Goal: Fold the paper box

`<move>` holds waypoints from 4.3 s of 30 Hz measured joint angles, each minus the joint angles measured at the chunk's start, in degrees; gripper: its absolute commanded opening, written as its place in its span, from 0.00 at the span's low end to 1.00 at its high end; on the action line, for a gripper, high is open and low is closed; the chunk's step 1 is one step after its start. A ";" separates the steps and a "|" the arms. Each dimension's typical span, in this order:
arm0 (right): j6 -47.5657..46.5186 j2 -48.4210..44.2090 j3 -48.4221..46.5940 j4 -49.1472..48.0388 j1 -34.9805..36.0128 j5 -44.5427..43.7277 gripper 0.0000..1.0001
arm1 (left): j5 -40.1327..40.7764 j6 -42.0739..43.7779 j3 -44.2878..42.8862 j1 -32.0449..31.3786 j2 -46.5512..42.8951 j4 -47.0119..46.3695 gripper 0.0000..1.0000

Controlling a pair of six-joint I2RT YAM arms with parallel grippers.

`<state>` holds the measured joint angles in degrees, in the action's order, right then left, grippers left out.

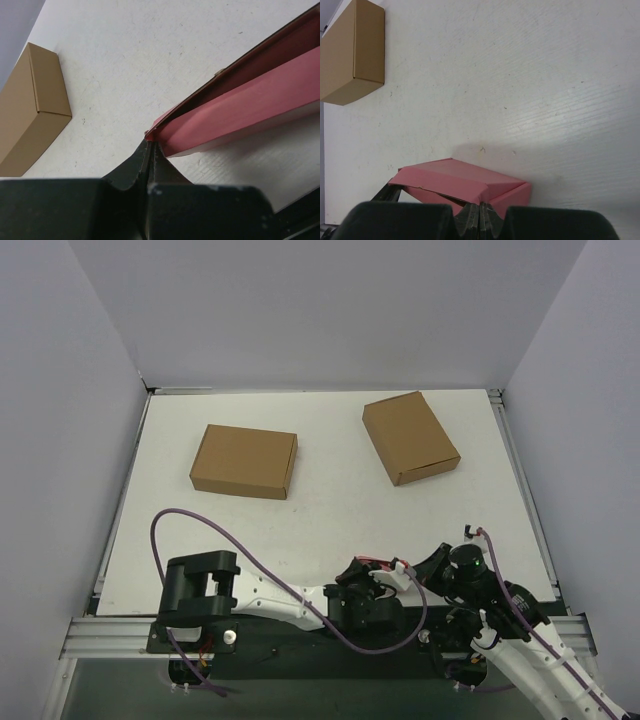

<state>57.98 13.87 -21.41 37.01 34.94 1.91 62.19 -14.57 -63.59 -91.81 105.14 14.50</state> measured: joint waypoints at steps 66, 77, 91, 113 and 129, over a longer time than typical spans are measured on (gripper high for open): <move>-10.91 9.94 -4.79 -2.16 -0.02 5.49 0.00 | -13.14 12.96 -1.84 4.94 -2.67 5.51 0.00; -10.86 10.54 -5.09 -1.40 -0.02 5.86 0.00 | -13.14 16.79 -4.17 5.01 -0.98 7.63 0.00; -10.78 8.57 -5.25 3.17 0.00 2.32 0.31 | -15.76 16.68 -5.40 5.05 -0.81 7.80 0.00; -11.43 10.99 -6.29 5.49 13.90 -10.91 0.23 | -18.03 16.74 -7.30 5.68 -0.26 9.05 0.00; -8.79 14.91 -7.74 6.67 22.51 -21.38 0.00 | -19.17 16.11 -7.50 6.08 -0.63 9.97 0.00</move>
<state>49.19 28.77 -29.15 43.68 57.45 -19.46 43.03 1.54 -71.09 -85.73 104.51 24.47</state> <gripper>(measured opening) 0.029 0.040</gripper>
